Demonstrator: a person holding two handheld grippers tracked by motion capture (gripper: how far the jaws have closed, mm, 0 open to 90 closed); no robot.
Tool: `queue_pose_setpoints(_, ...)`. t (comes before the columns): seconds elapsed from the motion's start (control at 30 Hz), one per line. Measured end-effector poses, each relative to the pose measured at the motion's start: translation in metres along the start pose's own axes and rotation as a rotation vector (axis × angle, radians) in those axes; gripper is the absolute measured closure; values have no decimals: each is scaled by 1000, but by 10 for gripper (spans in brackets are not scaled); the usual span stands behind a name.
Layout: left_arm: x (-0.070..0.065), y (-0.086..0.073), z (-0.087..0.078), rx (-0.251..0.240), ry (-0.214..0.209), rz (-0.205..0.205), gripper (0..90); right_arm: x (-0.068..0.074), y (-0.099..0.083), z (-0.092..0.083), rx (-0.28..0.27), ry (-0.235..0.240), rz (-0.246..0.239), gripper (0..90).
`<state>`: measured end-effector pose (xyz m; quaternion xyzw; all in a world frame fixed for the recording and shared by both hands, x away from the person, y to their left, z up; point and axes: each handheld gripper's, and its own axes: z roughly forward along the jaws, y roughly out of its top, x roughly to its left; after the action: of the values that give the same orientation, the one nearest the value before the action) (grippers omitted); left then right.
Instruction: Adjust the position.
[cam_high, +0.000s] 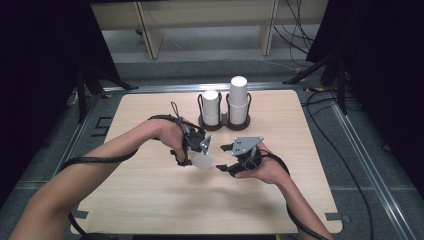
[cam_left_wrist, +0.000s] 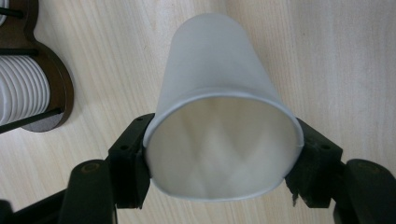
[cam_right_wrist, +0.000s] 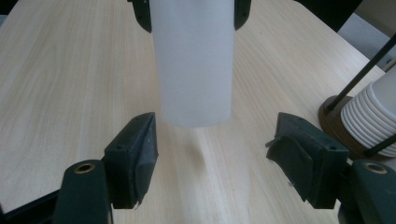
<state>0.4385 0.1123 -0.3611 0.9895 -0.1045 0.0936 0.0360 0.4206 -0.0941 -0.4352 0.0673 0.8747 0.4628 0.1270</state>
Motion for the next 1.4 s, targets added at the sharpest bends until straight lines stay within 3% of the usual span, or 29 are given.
queue_pose_setpoints(0.17,1,2,-1,6,0,19,331,0,4,4,-12,6,-11,310)
queue_pose_setpoints(0.77,1,5,-2,1,0,22,331,4,15,26,-32,38,-28,319)
queue_pose_setpoints(0.8,1,5,-2,4,-3,23,331,3,15,26,-34,32,-45,319)
queue_pose_setpoints(0.83,1,5,-2,3,-2,23,331,4,15,27,-30,38,-28,321)
queue_pose_setpoints(1.0,1,6,-3,1,-2,24,331,3,16,30,-43,36,-52,324)
queue_pose_setpoints(1.13,0,7,-3,1,-2,29,331,5,15,34,-47,51,-28,329)
queue_pose_setpoints(1.2,0,8,-3,2,-5,32,331,5,15,35,-51,46,-41,331)
queue_pose_setpoints(1.27,0,8,-3,-2,-6,29,331,7,14,37,-48,57,-10,333)
queue_pose_setpoints(1.4,1,8,-4,1,-7,31,331,6,15,39,-60,49,-46,337)
